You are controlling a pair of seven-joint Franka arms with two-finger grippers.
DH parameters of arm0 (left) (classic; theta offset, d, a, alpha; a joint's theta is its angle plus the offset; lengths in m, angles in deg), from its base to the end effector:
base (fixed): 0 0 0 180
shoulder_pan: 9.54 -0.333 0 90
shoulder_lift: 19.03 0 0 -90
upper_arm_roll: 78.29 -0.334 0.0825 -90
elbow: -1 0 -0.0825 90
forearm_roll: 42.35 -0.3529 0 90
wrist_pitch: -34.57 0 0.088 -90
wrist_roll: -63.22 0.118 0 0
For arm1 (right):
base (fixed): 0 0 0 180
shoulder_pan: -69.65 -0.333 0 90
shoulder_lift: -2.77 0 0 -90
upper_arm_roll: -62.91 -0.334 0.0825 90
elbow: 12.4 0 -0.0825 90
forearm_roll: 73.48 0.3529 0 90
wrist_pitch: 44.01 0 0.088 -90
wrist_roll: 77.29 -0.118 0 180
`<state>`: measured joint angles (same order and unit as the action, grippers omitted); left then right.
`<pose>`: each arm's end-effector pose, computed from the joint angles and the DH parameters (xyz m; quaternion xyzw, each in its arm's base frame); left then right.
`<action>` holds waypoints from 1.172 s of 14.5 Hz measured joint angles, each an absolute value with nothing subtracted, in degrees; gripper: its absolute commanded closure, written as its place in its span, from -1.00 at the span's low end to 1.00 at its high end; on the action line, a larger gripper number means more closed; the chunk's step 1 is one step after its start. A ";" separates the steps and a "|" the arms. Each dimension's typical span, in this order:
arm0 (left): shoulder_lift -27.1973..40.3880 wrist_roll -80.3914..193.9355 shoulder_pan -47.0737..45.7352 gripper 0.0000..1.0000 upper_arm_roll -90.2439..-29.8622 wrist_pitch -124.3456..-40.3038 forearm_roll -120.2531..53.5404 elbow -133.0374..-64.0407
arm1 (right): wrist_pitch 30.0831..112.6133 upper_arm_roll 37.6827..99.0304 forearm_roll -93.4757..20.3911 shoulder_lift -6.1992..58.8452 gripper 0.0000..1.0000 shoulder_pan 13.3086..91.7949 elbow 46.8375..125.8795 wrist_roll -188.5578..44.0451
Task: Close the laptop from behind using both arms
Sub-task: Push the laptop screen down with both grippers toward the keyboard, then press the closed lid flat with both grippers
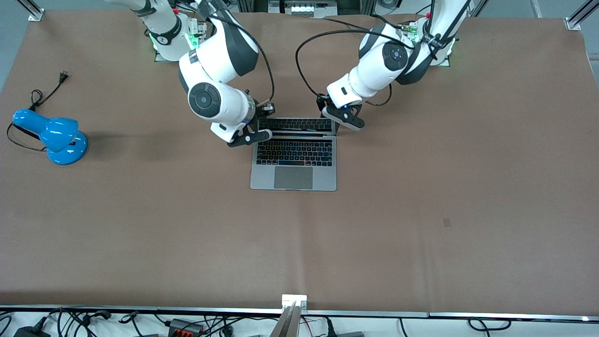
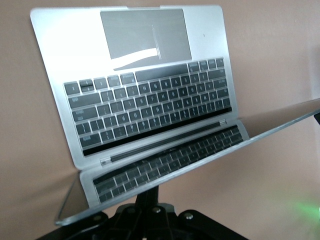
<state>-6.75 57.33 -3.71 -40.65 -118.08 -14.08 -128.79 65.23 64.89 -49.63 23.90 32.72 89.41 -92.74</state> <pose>0.4039 -0.3585 0.3346 0.9698 -0.1031 0.0065 0.2209 0.4714 0.3723 0.3623 -0.9740 -0.0756 0.1816 0.1128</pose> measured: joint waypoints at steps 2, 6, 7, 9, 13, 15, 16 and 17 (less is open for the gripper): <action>-4.22 58.82 -3.90 0.98 -40.70 -121.81 -14.08 -128.68 | 65.23 65.43 -49.64 26.31 1.00 32.86 86.51 -92.74; 0.46 60.12 -4.07 0.98 -40.97 -124.29 -14.08 -125.68 | 65.36 65.95 -49.65 31.90 1.00 34.16 80.93 -92.74; 1.39 60.28 -4.11 0.98 -41.25 -124.31 -14.08 -124.65 | 65.55 65.97 -49.65 33.56 1.00 34.64 79.57 -92.74; 3.20 61.38 -4.19 0.98 -41.96 -124.53 -14.08 -122.92 | 65.74 65.98 -49.65 36.75 1.00 35.60 76.55 -92.74; 7.95 65.18 -4.30 0.98 -43.34 -127.20 -14.08 -120.08 | 69.69 66.06 -49.98 41.66 1.00 36.36 73.42 -92.74; 10.84 66.51 -4.31 0.98 -43.76 -128.81 -14.08 -118.64 | 72.65 66.04 -50.01 43.63 1.00 36.33 73.22 -92.74; 12.47 67.29 -4.31 0.98 -43.85 -130.02 -14.08 -117.97 | 73.91 66.03 -50.04 44.57 1.00 36.27 73.12 -92.74; 14.04 67.96 -4.30 0.98 -43.88 -131.09 -14.08 -117.31 | 75.05 66.02 -50.05 45.35 1.00 36.23 73.04 -92.74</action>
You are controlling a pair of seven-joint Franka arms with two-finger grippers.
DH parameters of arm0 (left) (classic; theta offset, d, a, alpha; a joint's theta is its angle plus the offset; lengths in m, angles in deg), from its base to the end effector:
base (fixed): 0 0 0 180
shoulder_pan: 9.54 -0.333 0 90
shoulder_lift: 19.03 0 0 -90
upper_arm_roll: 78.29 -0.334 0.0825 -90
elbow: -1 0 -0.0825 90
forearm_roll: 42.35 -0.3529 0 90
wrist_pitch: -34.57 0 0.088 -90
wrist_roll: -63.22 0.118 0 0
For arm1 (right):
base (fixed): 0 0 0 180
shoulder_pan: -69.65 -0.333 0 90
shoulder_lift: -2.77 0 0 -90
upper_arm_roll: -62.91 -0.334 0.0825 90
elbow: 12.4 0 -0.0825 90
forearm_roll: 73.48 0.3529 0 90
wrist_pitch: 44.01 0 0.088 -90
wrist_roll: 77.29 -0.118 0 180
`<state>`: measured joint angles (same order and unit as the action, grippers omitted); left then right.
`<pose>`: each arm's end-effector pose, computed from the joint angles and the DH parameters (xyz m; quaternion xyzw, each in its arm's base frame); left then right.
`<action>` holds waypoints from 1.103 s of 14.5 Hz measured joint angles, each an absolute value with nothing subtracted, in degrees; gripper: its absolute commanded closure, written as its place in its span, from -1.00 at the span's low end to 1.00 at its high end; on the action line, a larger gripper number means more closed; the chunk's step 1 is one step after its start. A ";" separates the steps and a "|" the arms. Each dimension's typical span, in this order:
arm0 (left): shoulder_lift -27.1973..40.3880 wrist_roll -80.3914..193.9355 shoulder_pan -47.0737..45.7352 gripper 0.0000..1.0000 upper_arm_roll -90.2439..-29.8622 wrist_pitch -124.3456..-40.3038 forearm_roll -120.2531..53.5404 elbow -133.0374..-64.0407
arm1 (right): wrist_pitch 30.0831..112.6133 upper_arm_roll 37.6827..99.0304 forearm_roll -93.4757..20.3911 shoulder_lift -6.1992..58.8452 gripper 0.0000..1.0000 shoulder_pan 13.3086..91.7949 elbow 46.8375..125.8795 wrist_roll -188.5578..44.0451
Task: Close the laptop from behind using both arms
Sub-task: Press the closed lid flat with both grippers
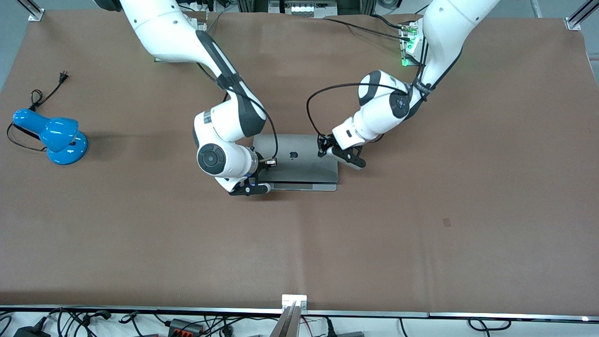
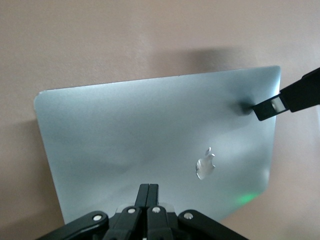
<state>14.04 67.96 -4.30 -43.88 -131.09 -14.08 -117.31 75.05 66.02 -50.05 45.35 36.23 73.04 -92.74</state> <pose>0.4996 -0.3505 0.2485 0.9572 -0.0856 0.0551 0.2708 0.5776 0.3731 0.2441 -0.9855 -0.0211 0.1279 0.1097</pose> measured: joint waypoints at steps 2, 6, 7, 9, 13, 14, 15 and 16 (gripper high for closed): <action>17.02 69.30 -4.23 0.98 -43.88 -132.85 -14.08 -116.02 | 76.89 66.00 -50.55 46.62 1.00 36.16 72.96 -92.72; 21.70 72.28 -4.06 0.98 -43.89 -137.24 -14.08 -114.49 | 79.14 65.99 -51.37 48.37 1.00 35.91 72.92 -92.72; 22.62 72.95 -4.05 0.98 -43.94 -138.15 -14.08 -114.34 | 79.47 65.99 -51.37 48.72 1.00 35.88 72.90 -92.72; 23.22 73.38 -3.99 0.98 -43.88 -139.06 -14.08 -114.03 | 79.55 65.99 -51.39 48.87 1.00 35.86 72.80 -92.72; 23.37 73.67 -3.97 0.98 -43.91 -139.20 -14.08 -113.88 | 79.55 65.99 -51.42 48.90 1.00 35.84 72.60 -92.72; 23.38 73.68 -3.97 0.98 -43.91 -139.21 -14.08 -113.87 | 79.57 65.99 -51.43 48.92 1.00 35.82 72.50 -92.72; 23.38 73.69 -3.97 0.99 -43.91 -139.22 -14.08 -113.87 | 79.59 65.99 -51.45 48.94 1.00 35.83 72.37 -92.72; 23.38 73.70 -3.97 0.99 -43.91 -139.24 -14.08 -113.86 | 79.59 65.99 -51.49 48.94 1.00 35.83 72.16 -92.72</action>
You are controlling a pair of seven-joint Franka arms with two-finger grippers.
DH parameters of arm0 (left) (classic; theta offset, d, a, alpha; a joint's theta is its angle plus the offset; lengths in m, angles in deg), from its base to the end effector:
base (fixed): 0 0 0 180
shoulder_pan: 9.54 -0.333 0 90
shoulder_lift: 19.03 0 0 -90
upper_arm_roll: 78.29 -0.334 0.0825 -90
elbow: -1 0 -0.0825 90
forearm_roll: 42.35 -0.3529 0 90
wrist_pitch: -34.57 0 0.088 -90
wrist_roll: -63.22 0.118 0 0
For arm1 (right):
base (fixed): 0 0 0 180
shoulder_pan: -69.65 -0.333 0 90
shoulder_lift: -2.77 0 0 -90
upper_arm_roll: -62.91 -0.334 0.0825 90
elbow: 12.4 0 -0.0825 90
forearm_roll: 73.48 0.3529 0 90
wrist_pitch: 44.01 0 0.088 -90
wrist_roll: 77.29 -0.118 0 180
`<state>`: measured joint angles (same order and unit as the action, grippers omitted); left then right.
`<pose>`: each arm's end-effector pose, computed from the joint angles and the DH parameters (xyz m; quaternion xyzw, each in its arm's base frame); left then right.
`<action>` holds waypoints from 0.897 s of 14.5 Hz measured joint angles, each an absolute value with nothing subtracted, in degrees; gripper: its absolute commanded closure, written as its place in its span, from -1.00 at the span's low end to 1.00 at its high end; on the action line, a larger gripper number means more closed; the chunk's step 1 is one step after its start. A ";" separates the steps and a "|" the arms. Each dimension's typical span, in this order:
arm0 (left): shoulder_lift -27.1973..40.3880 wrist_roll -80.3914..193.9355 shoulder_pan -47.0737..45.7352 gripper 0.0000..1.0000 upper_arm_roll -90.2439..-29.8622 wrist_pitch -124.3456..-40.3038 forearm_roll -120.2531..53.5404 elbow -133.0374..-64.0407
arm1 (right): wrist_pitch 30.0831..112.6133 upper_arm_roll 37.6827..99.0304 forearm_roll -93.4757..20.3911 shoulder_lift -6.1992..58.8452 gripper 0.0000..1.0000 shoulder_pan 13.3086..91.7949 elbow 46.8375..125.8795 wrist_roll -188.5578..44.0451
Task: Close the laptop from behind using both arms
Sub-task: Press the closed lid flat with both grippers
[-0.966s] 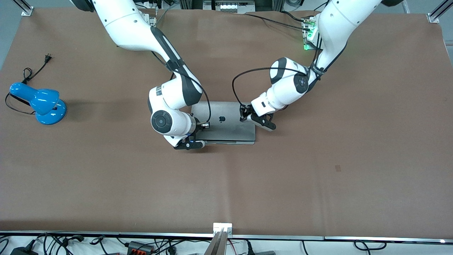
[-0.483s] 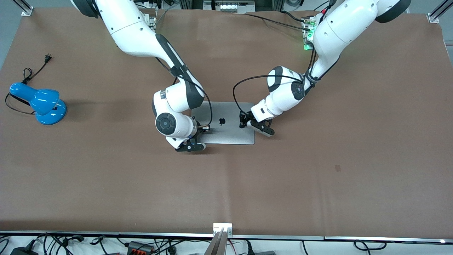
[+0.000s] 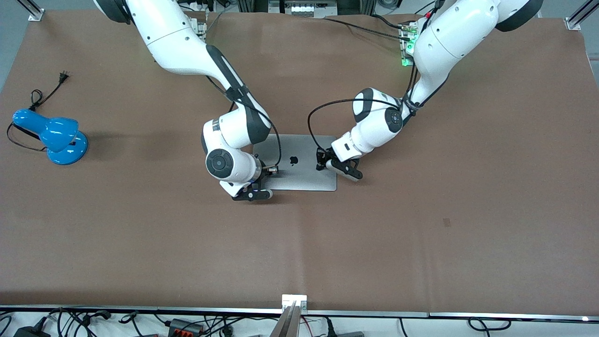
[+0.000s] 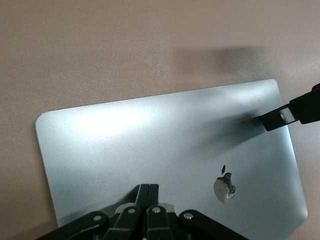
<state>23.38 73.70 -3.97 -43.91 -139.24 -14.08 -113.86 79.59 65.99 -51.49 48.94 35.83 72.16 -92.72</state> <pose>0.5167 -0.3502 0.1937 0.9530 -0.0896 0.0847 0.2766 0.5836 0.3766 0.2116 -0.9891 -0.0238 0.1067 0.0986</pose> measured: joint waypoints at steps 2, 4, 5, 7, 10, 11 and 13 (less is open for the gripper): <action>23.39 73.70 -3.97 0.99 -43.97 -139.44 -14.08 -113.76 | 79.59 66.01 -51.51 48.92 1.00 35.83 71.45 -92.72; 23.34 73.74 -4.05 0.99 -44.10 -139.56 -14.08 -113.60 | 79.58 66.01 -51.56 48.92 1.00 35.83 70.83 -92.72; 23.20 73.83 -4.14 0.99 -44.18 -139.51 -14.08 -113.60 | 79.58 66.01 -51.59 48.92 1.00 35.83 70.71 -92.72; 21.98 74.14 -4.26 0.99 -44.19 -137.29 -14.10 -113.69 | 79.46 66.15 -51.72 48.74 1.00 35.83 70.50 -92.72; 15.97 74.21 -5.28 0.99 -44.21 -125.69 -14.10 -113.82 | 76.39 68.56 -52.07 46.72 1.00 35.75 69.54 -92.72; 13.25 74.21 -6.12 0.98 -44.22 -120.77 -14.10 -113.84 | 74.79 69.61 -52.52 45.52 1.00 35.79 69.31 -92.72; 7.74 74.19 -8.16 0.97 -44.29 -110.53 -14.10 -113.87 | 71.85 71.21 -54.44 42.78 1.00 35.98 69.20 -92.72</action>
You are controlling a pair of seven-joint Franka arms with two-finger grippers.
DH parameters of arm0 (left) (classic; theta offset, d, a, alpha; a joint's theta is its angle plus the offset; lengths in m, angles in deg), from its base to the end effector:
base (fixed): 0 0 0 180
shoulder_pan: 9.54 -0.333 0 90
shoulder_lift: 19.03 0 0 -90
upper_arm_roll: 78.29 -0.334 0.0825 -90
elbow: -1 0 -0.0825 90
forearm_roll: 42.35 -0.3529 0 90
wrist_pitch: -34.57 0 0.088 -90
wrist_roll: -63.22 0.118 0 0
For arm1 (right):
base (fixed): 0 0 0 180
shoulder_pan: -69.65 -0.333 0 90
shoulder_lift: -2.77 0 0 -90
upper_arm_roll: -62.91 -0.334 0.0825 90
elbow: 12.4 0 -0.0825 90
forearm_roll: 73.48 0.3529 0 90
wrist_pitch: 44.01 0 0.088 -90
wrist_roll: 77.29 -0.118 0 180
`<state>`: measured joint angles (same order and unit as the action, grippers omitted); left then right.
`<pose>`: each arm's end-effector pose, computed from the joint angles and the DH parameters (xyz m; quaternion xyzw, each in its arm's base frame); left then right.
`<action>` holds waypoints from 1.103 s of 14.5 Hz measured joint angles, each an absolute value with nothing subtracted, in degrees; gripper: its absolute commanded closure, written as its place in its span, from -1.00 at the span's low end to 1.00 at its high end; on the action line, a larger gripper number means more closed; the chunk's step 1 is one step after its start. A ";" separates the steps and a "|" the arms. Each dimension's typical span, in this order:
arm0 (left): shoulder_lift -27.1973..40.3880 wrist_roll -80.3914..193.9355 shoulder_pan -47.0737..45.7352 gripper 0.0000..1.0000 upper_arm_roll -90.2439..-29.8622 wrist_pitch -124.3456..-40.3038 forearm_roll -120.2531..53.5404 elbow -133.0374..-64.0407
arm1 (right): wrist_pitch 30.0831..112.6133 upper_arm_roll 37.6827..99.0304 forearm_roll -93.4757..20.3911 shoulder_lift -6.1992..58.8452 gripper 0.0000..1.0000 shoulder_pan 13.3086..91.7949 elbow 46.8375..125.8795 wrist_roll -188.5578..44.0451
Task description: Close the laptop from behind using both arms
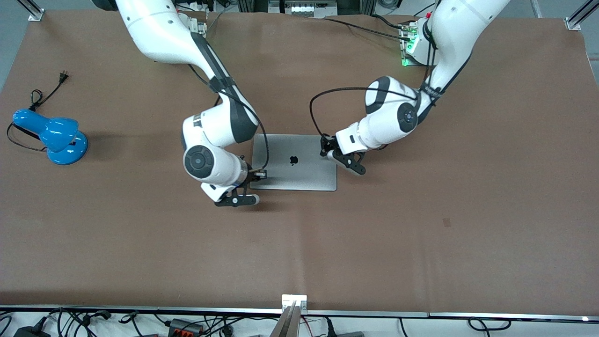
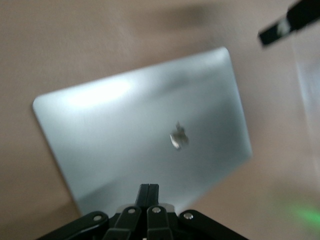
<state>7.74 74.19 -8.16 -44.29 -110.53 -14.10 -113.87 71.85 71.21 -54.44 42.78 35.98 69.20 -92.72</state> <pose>0.5082 -0.3307 0.2992 0.9467 -0.1647 -0.0127 0.2766 0.6129 0.3378 0.2997 -0.9939 -0.0216 0.0764 0.0768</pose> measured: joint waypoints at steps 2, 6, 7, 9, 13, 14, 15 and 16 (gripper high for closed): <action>2.72 74.19 -10.52 0.97 -44.59 -99.82 -14.23 -113.92 | 68.98 72.24 -56.16 40.30 0.54 36.21 69.19 -92.72; -4.42 73.99 -16.17 0.88 -45.03 -76.11 -24.90 -110.13 | 62.99 75.30 -57.87 35.83 -1.00 36.28 69.09 -92.82; -4.98 73.32 -16.81 0.85 -45.15 -70.91 -28.51 -107.88 | 61.53 76.56 -57.90 34.40 -1.00 36.31 69.00 -92.83; -5.09 70.26 -17.08 0.83 -45.28 -62.52 -35.54 -103.69 | 59.65 79.74 -57.96 31.04 -1.00 36.39 68.81 -92.81; -3.45 63.10 -16.93 -0.23 -45.29 -57.88 -47.05 -102.48 | 56.24 86.10 -58.12 25.35 -1.00 36.59 68.55 -92.52; -2.42 60.58 -16.94 -0.79 -45.30 -57.73 -49.55 -102.48 | 54.47 87.89 -58.25 24.73 -1.00 36.59 67.93 -92.48; -1.27 58.36 -16.96 -1.00 -45.33 -57.73 -52.02 -102.46 | 52.98 89.69 -58.57 24.43 -1.00 36.62 66.92 -92.31; -0.23 56.58 -16.99 -1.00 -45.36 -57.78 -54.06 -102.41 | 52.04 91.32 -59.20 24.25 -1.00 36.65 65.96 -91.72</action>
